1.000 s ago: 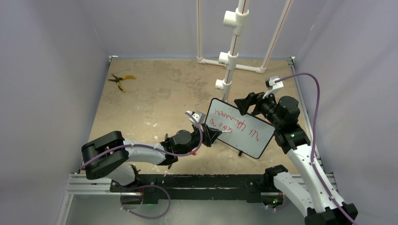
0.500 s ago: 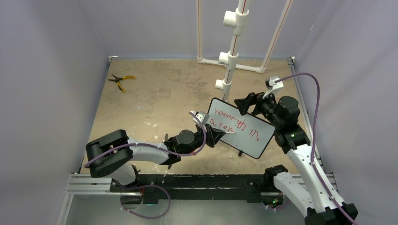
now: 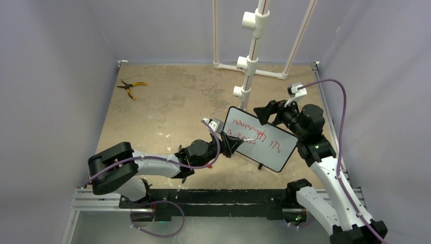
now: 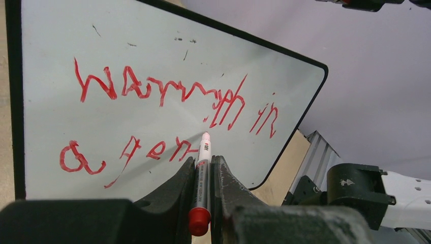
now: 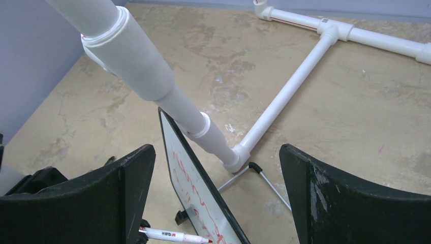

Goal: Write a sentence on the whiteboard

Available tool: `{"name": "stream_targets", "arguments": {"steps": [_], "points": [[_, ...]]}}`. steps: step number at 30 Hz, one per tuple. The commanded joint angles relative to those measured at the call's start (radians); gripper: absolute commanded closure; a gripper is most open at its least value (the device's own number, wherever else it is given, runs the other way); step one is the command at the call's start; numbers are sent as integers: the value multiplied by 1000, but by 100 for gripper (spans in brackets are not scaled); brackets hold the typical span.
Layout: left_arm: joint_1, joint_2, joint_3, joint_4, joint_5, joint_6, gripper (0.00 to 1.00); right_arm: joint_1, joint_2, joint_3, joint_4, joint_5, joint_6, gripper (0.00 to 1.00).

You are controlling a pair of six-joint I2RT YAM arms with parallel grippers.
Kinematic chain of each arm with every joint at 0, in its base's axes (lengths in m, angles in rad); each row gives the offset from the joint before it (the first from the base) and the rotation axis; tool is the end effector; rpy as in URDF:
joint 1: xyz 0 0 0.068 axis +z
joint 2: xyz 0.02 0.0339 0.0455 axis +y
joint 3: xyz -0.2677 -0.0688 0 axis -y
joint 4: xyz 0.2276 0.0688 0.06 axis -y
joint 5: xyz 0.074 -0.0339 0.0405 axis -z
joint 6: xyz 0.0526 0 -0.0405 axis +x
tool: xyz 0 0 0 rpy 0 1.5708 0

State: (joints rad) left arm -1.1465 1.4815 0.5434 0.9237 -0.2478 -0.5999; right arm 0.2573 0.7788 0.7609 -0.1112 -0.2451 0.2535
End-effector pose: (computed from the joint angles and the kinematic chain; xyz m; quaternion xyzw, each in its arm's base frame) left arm 0.1369 -0.2718 0.2303 0.1072 0.7039 -0.4773 0.5149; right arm 0.1728 0.0587 0.3414 -0.0821 0.7455 0.2543 0.6106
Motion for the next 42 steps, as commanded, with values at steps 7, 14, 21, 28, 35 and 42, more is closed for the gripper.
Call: {"name": "stream_targets", "arguments": {"steps": [7,14,21,28,35,42], "points": [[3,-7,21,23,-24,31,100,5,-2,5,21,10,-12,5],[3,11,12,17,-24,32,100,5,-3,5,19,10,-13,5],[2,19,-28,17,-35,23,100,4,-4,5,19,10,-13,5],[2,19,-70,27,-33,-2,100,5,-3,3,21,10,-11,5],[-1,28,-68,40,-27,-1,100,5,-2,5,21,10,-13,5],[-15,57,-44,81,-2,-10,100,5,-2,5,19,13,-13,5]]}}
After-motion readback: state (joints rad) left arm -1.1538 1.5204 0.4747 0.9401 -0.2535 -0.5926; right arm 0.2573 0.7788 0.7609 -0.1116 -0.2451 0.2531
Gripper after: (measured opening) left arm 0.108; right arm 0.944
